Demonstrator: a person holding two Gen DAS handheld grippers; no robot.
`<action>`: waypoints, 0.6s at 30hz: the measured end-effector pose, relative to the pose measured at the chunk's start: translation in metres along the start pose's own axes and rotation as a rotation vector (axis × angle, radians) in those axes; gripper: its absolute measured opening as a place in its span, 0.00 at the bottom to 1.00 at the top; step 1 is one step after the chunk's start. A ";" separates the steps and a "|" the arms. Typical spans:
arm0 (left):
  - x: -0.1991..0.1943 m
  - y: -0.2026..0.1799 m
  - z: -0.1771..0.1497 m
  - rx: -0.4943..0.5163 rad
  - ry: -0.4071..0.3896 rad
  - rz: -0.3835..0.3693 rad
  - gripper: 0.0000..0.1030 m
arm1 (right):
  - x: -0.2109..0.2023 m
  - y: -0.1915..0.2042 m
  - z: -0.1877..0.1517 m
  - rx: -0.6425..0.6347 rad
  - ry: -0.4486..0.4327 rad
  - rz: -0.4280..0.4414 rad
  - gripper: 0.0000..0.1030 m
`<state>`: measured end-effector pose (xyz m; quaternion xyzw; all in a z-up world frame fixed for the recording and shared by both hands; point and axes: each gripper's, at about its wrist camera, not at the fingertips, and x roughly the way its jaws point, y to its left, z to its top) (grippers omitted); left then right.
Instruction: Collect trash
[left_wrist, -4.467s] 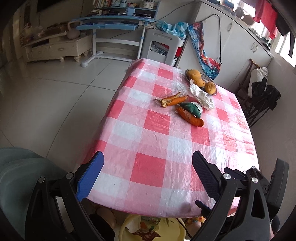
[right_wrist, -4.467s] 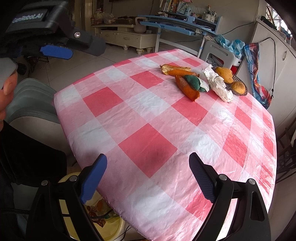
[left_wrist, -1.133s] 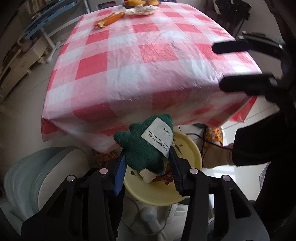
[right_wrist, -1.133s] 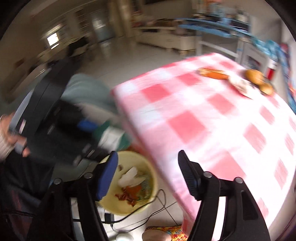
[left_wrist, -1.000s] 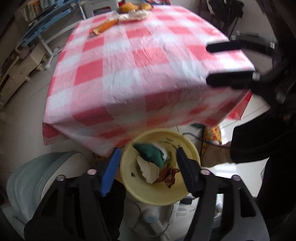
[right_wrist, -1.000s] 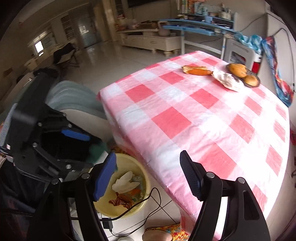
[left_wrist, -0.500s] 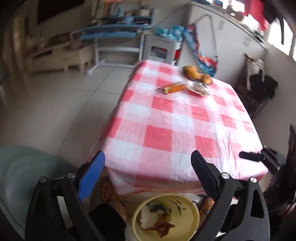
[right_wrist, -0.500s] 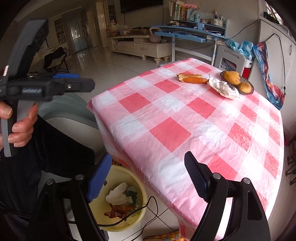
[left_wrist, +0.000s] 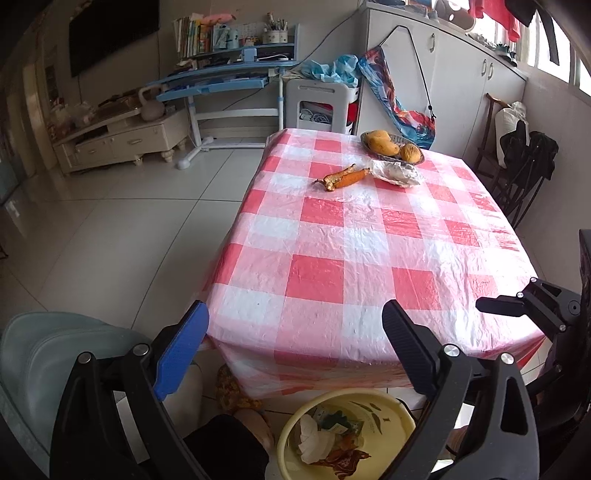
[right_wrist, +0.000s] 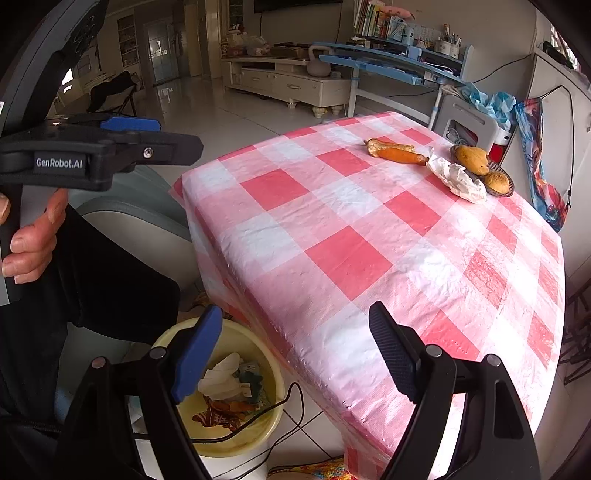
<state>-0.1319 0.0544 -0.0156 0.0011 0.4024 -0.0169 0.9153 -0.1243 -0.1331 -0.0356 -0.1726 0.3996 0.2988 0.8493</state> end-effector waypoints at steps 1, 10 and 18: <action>0.000 0.000 0.000 0.001 -0.003 0.002 0.89 | 0.000 0.000 0.000 0.000 0.000 -0.001 0.76; -0.001 0.004 0.000 -0.017 -0.011 0.005 0.89 | -0.001 0.002 0.000 -0.005 -0.006 -0.002 0.76; -0.001 0.004 0.000 -0.015 -0.011 0.006 0.89 | 0.000 0.002 0.000 -0.014 -0.003 -0.003 0.76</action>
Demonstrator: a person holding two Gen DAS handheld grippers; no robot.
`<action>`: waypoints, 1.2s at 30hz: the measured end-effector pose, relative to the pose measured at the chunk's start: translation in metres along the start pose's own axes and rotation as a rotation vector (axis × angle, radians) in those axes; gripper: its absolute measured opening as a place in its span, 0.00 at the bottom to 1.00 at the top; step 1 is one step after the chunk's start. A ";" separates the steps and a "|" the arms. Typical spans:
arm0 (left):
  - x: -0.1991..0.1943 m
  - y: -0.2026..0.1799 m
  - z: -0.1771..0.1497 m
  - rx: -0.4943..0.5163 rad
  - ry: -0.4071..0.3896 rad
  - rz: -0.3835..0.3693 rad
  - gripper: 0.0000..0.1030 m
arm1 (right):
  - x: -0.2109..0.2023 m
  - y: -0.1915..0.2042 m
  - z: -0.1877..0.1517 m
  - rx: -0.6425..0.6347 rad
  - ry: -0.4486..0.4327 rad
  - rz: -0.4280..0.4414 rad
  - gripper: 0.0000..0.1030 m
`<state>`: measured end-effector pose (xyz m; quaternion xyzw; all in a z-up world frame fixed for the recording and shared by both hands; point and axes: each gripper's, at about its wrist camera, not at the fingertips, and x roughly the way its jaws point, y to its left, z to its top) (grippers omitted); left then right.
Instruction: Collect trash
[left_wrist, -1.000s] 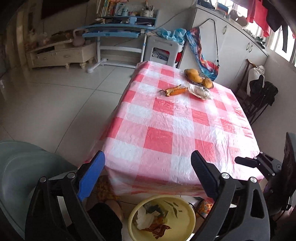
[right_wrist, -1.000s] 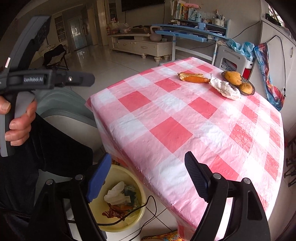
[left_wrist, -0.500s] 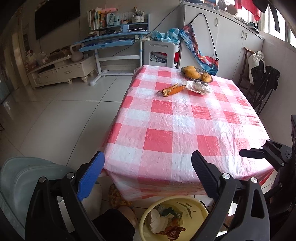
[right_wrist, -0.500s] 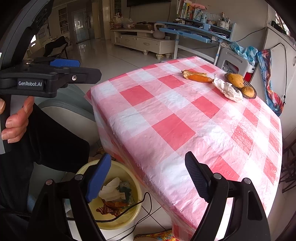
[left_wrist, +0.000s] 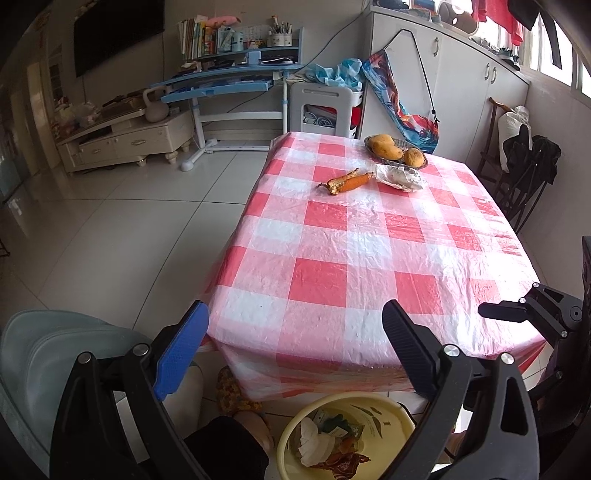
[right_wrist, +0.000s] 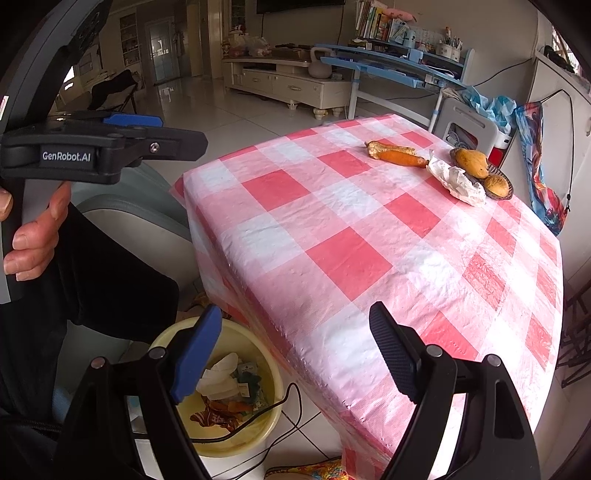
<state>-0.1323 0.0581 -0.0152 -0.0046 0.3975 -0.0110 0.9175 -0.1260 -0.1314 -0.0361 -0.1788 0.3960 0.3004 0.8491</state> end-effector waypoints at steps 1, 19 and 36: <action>0.000 0.000 0.000 0.000 0.000 -0.001 0.89 | 0.000 0.000 0.000 0.001 -0.001 0.000 0.76; 0.001 0.000 -0.001 0.005 0.003 0.003 0.89 | -0.001 -0.001 0.000 -0.004 -0.006 -0.003 0.76; 0.001 0.000 0.000 0.008 0.004 0.004 0.89 | -0.002 -0.001 -0.001 -0.007 -0.008 -0.008 0.78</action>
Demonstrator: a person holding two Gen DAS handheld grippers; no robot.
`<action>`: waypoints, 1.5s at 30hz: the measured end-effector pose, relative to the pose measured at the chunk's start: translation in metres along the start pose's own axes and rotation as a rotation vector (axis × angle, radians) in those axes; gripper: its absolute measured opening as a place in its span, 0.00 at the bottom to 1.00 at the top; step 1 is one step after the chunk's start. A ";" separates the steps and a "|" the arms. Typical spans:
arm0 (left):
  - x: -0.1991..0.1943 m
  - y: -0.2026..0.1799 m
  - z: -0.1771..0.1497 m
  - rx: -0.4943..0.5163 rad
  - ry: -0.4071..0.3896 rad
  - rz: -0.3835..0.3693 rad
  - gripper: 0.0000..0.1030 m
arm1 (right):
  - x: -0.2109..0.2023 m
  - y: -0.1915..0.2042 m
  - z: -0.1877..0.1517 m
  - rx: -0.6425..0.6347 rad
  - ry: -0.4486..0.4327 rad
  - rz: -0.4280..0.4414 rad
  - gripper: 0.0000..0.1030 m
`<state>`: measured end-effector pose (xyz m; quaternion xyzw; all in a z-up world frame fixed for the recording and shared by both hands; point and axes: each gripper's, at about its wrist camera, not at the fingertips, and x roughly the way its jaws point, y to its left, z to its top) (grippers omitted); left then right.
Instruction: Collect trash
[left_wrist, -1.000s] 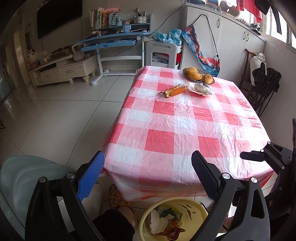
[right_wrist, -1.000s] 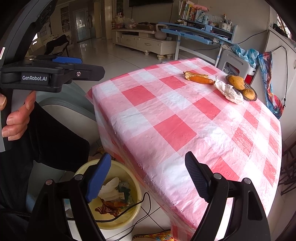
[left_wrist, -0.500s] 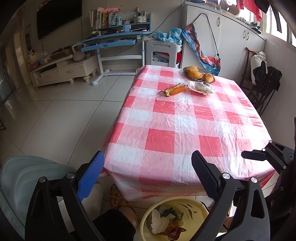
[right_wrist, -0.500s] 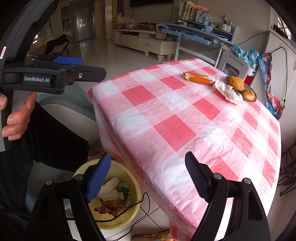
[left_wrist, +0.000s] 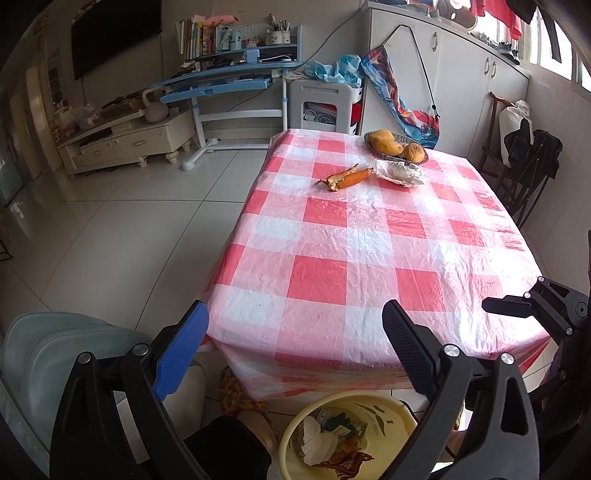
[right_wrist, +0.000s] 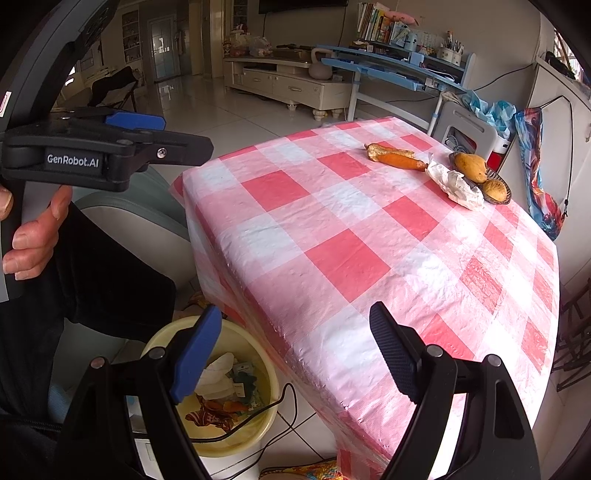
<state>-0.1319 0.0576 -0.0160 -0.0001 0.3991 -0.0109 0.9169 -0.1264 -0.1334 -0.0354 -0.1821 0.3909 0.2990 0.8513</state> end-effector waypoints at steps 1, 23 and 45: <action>0.000 0.000 0.000 -0.001 0.000 0.000 0.89 | -0.001 0.000 0.000 -0.002 -0.001 -0.001 0.79; 0.000 -0.001 0.001 0.001 0.001 -0.003 0.89 | -0.003 -0.002 -0.001 -0.010 0.000 -0.003 0.79; 0.008 0.003 0.002 -0.043 0.030 -0.046 0.89 | -0.005 -0.007 -0.001 -0.018 -0.013 -0.012 0.79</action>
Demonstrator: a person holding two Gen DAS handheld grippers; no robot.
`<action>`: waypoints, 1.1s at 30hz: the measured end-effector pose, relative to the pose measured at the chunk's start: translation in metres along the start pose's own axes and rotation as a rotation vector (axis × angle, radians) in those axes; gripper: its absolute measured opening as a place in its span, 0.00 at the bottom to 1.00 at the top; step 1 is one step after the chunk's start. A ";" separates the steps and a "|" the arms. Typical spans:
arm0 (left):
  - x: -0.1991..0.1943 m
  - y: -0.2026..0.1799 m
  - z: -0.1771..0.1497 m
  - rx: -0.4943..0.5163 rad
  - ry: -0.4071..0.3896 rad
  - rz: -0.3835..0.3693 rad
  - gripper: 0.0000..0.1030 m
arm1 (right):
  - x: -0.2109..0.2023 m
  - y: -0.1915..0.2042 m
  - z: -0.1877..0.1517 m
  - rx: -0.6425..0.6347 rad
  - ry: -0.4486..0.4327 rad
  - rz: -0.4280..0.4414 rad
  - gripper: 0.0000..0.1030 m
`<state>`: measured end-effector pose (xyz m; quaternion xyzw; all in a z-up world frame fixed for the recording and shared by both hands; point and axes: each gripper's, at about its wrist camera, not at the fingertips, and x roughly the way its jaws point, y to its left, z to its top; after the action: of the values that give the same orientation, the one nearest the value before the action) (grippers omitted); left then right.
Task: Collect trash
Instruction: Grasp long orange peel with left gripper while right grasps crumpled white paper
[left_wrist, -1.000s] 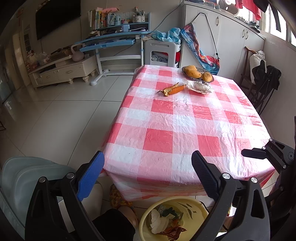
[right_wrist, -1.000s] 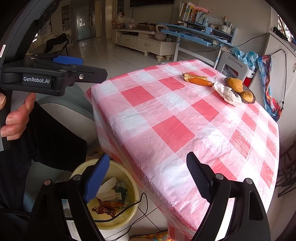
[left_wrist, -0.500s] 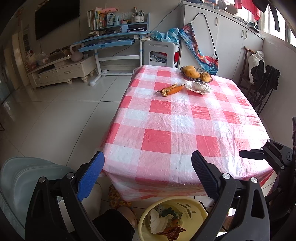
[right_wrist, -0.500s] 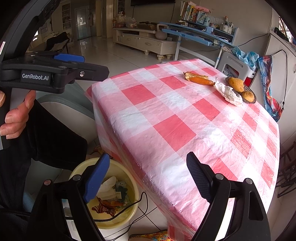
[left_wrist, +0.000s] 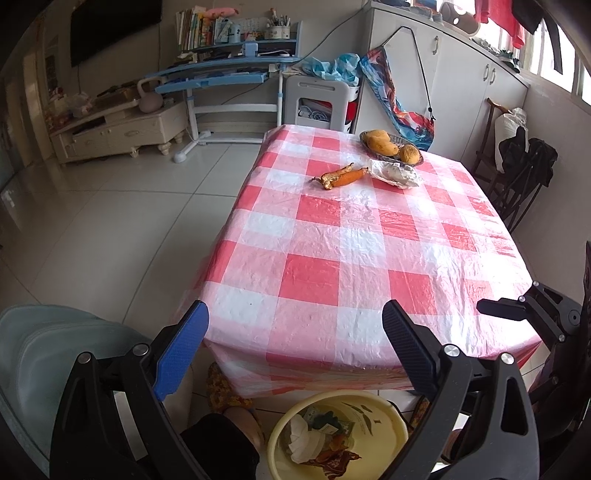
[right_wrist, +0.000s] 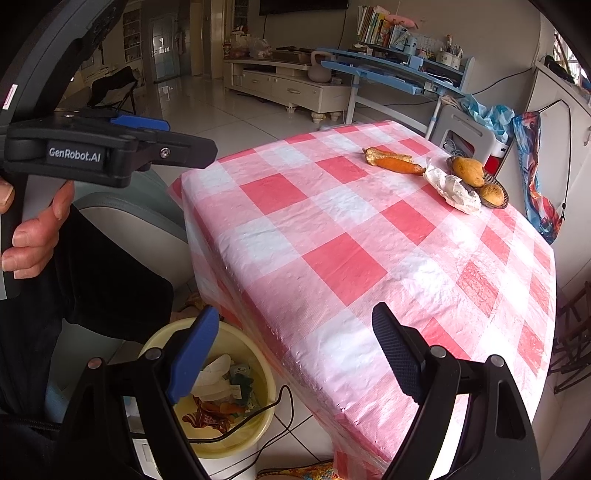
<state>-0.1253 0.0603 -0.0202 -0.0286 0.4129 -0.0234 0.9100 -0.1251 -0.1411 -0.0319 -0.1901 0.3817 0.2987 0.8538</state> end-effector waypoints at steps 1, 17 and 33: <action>0.001 0.001 0.002 -0.008 0.007 -0.011 0.89 | 0.000 0.000 0.000 0.000 -0.001 -0.002 0.79; 0.081 -0.022 0.081 0.102 0.070 -0.028 0.89 | 0.015 -0.067 0.035 0.047 -0.014 -0.058 0.79; 0.208 -0.079 0.159 0.273 0.133 -0.053 0.84 | 0.082 -0.176 0.089 0.173 -0.072 -0.118 0.79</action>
<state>0.1300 -0.0273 -0.0664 0.0860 0.4642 -0.1053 0.8752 0.0815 -0.1939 -0.0214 -0.1270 0.3631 0.2204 0.8963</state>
